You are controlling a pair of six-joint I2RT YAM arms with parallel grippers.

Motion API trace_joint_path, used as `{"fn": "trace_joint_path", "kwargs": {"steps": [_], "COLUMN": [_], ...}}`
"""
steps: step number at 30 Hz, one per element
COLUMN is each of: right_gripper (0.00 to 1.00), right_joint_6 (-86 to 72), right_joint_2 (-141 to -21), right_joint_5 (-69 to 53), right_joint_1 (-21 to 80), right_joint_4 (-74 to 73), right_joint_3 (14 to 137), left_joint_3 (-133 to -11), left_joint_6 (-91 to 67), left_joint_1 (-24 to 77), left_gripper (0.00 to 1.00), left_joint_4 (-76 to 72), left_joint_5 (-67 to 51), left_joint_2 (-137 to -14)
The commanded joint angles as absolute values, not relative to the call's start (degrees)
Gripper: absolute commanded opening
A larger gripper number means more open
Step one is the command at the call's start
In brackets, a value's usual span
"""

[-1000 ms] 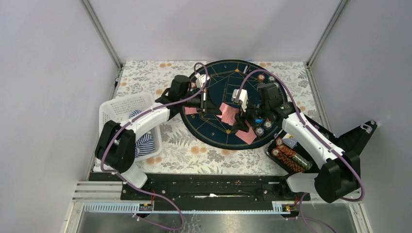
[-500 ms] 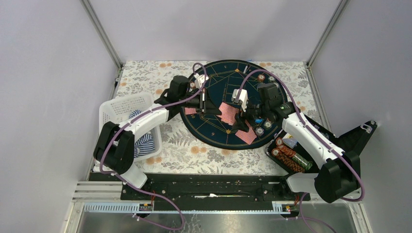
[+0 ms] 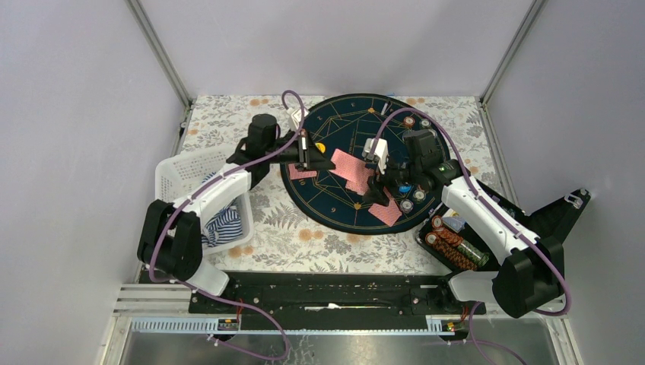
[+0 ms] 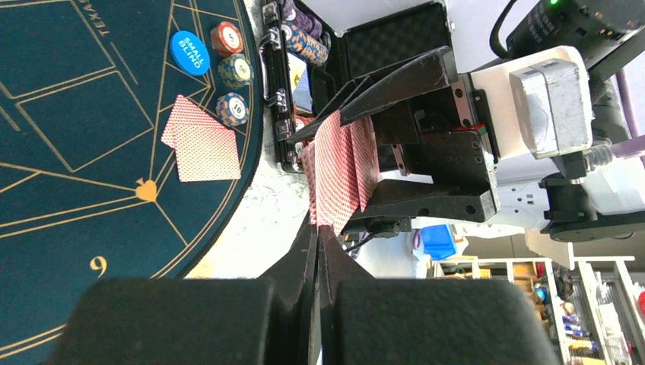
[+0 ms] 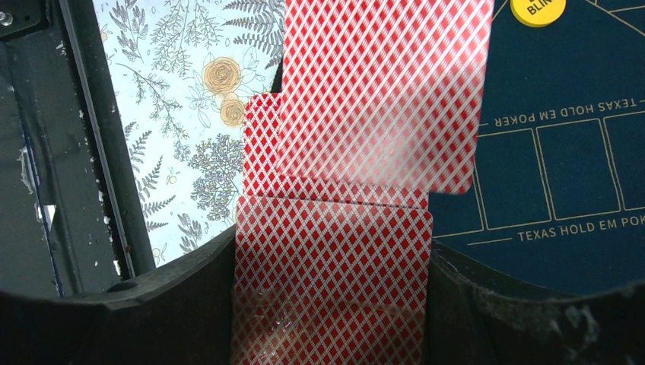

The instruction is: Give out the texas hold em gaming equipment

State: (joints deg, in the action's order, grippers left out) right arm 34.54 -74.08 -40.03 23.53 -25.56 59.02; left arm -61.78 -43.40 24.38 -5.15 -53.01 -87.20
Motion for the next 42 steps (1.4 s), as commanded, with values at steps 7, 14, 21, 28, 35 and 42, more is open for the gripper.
{"fn": "trace_joint_path", "kwargs": {"steps": [7, 14, 21, 28, 35, 42], "right_gripper": [0.0, 0.0, 0.0, 0.0, 0.0, 0.0], "right_joint_6": [28.46, 23.64, 22.4, 20.37, 21.24, 21.66], "right_joint_2": [-72.68, -72.42, -72.75, -71.91, -71.78, -72.46], "right_joint_5": [-43.05, -48.2, -48.18, -48.63, -48.52, -48.98], "right_joint_1": [20.92, 13.68, 9.59, 5.54, 4.18, 3.93], "right_joint_4": [-19.89, -18.28, -17.94, -16.12, -16.63, -16.91], "right_joint_3": [63.33, 67.36, 70.12, 69.67, 68.79, 68.5], "left_joint_3": [-61.13, -64.98, -74.38, -89.28, -106.47, -119.74], "left_joint_6": [-50.71, -54.25, -55.13, -57.68, -61.22, -61.73], "left_joint_1": [13.79, 13.55, 22.63, 30.89, 37.02, 39.5], "left_gripper": [0.0, 0.0, 0.0, 0.0, 0.0, 0.0], "left_joint_4": [-17.18, -22.17, -23.84, -25.66, -26.18, -24.59], "left_joint_5": [-53.57, -47.46, -39.38, -35.86, -33.79, -30.06], "left_joint_2": [-84.06, -91.76, -105.51, -122.29, -137.71, -149.29]}}
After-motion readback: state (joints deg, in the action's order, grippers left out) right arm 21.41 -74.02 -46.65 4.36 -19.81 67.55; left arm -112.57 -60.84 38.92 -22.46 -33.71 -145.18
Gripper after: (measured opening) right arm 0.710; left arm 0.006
